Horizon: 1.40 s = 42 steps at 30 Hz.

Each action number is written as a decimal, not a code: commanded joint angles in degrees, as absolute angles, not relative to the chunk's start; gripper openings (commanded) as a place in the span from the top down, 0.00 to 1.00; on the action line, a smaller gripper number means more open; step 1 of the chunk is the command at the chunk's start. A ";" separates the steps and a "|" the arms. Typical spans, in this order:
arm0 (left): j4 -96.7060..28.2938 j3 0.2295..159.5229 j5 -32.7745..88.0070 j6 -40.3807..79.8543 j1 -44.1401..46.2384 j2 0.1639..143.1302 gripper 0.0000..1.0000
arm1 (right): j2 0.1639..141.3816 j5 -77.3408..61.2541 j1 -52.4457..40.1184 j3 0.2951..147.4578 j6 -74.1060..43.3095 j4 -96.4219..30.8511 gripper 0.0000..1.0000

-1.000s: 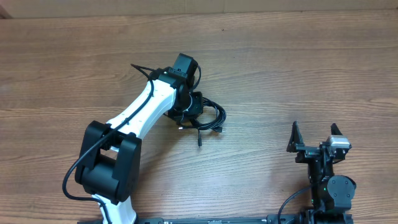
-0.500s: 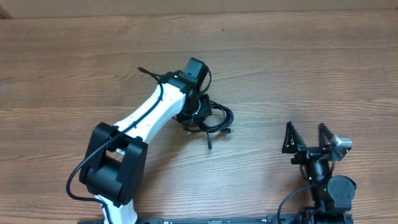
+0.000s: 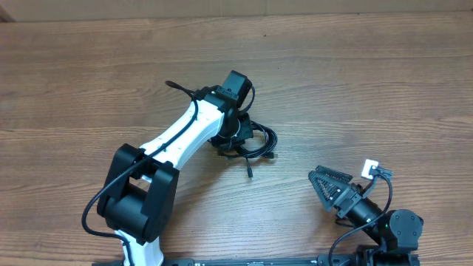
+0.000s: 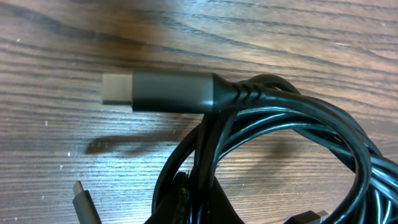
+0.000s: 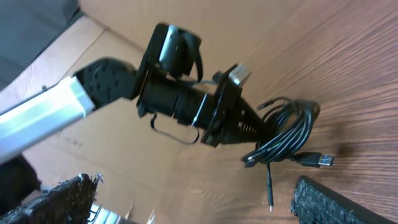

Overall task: Untangle cables
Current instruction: 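Move the right gripper toward the coil held by the left gripper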

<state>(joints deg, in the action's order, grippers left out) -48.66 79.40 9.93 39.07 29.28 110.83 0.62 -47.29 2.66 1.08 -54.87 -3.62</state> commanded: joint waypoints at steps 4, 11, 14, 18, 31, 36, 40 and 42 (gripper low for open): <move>-48.14 80.79 11.66 27.27 29.54 107.48 0.96 | 1.74 -50.19 3.03 1.89 -50.76 -6.48 0.01; -48.71 80.79 11.73 17.32 29.67 97.34 0.96 | 12.08 -46.35 2.96 15.55 -43.22 -22.55 0.01; -49.67 80.79 14.92 13.52 29.67 95.29 0.96 | 16.36 -52.75 2.96 20.12 -43.05 -22.70 0.00; -51.53 80.79 23.77 4.60 29.67 93.86 0.96 | 18.20 -60.53 2.96 20.67 -43.42 -11.31 0.00; -51.09 80.79 37.50 1.04 29.67 93.51 0.96 | 18.20 -48.75 2.96 20.64 -47.90 -17.28 0.42; -50.43 80.79 37.47 1.23 29.67 93.51 0.96 | 18.20 -48.25 2.96 20.64 -51.48 -17.30 0.46; -50.11 80.79 37.52 1.26 29.67 93.51 0.96 | 18.20 -47.42 2.26 20.62 -53.67 -17.28 0.47; -50.09 80.79 37.54 1.78 29.67 93.51 0.96 | 18.20 -45.56 1.04 20.62 -54.87 -17.21 0.45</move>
